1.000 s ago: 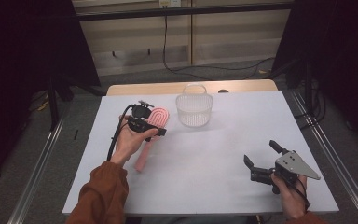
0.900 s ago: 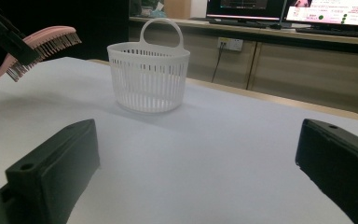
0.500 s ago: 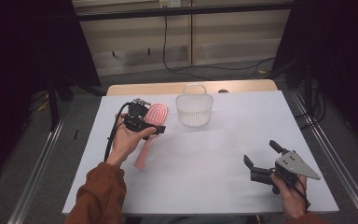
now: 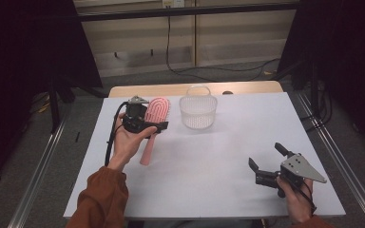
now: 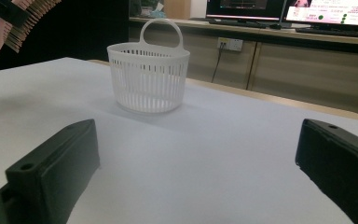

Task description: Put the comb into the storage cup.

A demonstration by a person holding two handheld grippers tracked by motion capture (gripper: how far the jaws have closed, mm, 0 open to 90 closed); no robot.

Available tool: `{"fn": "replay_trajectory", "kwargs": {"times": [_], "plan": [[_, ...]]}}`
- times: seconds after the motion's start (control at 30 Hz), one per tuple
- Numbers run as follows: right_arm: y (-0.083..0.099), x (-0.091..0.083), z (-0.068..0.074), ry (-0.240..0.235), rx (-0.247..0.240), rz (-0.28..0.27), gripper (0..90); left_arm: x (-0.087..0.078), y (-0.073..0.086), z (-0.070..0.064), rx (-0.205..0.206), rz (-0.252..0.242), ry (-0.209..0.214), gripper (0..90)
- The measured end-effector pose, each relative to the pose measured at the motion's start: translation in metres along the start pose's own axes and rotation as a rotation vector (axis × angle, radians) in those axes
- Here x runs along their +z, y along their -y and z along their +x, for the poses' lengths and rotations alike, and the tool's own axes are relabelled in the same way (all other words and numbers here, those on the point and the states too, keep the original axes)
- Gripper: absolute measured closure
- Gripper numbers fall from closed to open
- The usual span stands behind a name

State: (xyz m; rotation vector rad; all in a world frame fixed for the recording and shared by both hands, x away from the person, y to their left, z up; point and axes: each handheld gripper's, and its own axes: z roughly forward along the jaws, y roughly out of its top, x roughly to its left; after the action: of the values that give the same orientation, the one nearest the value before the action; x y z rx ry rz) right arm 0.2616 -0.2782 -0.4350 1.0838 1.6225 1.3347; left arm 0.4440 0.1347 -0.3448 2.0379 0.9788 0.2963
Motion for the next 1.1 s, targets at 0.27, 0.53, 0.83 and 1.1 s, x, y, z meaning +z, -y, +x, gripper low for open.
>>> {"fn": "replay_trajectory", "kwargs": {"times": [0.27, 0.53, 0.83, 1.1], "plan": [[0.000, 0.000, 0.000, 0.000, -0.001, -0.002, 0.0, -0.006, -0.001, 0.001, -0.001, -0.093, 0.003, 20.0], [0.000, -0.001, 0.000, 0.003, 0.000, -0.003, 0.0, -0.012, -0.003, 0.000, 0.031, -0.164, 0.011, 20.0], [0.000, -0.001, 0.000, 0.004, 0.000, -0.004, 0.0, -0.018, -0.006, -0.001, 0.046, -0.235, 0.010, 19.9], [0.000, -0.001, 0.000, 0.002, 0.000, -0.005, 0.0, -0.018, -0.007, 0.001, 0.059, -0.279, 0.001, 19.9]]}}
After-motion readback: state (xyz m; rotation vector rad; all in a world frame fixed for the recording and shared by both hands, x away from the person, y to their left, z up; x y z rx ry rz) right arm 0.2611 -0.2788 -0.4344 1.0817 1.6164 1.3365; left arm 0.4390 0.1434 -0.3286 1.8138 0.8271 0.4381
